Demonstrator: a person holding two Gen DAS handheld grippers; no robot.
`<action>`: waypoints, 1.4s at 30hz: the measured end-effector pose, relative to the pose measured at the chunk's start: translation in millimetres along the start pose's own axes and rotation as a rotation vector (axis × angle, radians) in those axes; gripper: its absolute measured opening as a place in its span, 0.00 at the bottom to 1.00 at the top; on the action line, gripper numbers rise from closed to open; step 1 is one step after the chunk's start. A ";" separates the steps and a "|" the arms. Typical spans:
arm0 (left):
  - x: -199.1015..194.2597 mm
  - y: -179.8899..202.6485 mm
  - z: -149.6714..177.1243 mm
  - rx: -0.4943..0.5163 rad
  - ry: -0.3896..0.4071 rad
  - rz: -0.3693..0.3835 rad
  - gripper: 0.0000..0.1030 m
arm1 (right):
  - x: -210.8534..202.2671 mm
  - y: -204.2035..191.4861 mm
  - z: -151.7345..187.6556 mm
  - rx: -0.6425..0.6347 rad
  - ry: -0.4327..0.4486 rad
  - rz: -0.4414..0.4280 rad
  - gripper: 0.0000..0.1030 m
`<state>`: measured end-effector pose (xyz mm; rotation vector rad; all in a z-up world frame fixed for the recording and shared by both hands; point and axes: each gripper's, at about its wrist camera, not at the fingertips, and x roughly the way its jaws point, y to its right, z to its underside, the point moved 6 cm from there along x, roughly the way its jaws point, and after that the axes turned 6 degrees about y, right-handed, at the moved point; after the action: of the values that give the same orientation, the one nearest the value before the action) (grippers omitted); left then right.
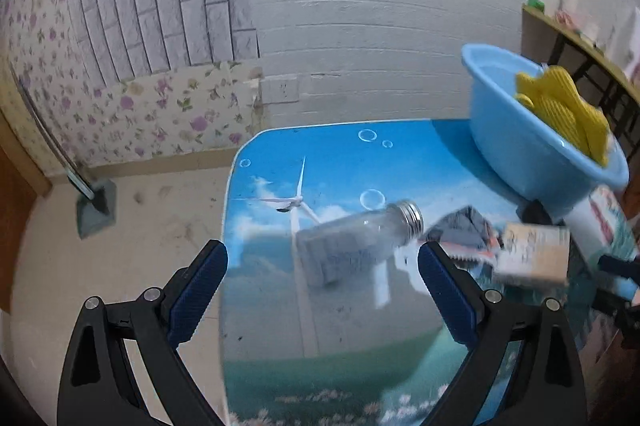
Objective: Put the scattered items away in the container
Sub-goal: 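Withdraw both tools and reach the left tool toward the glass bottle, then grasp the glass bottle with the left tool while the right tool grasps the black lotion bottle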
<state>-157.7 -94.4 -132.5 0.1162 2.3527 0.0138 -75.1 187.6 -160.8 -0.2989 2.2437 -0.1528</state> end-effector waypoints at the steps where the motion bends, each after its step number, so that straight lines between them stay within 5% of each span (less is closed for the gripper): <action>1: 3.6 -1.3 -1.3 -0.024 -0.003 0.016 0.94 | 0.5 -1.0 -2.8 0.003 0.002 -0.002 0.81; 6: 25.6 5.3 -2.7 -0.082 -0.036 0.062 0.94 | 6.9 -8.6 -12.5 -0.025 -0.001 0.014 0.81; 18: 57.6 23.7 2.8 -0.067 -0.107 0.028 0.93 | 36.5 -31.0 -12.0 -0.108 -0.056 0.030 0.81; 20: 58.2 21.0 3.3 -0.065 -0.105 0.009 0.86 | 40.2 -32.9 -10.9 -0.141 -0.053 0.060 0.80; 22: 57.5 23.3 4.0 -0.049 -0.111 0.012 0.86 | 39.4 -38.8 -9.9 -0.195 -0.038 0.053 0.60; 23: 56.8 23.5 4.6 -0.045 -0.113 0.016 0.86 | 39.7 -39.4 -9.5 -0.212 -0.043 0.064 0.60; 42: -34.2 53.5 30.9 0.031 -0.041 0.092 0.86 | 5.4 13.4 14.1 -0.061 -0.035 0.102 0.60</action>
<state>-107.6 -44.9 -127.8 0.2382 2.3056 0.0193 -69.7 198.9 -176.6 -0.2171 2.2263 -0.0246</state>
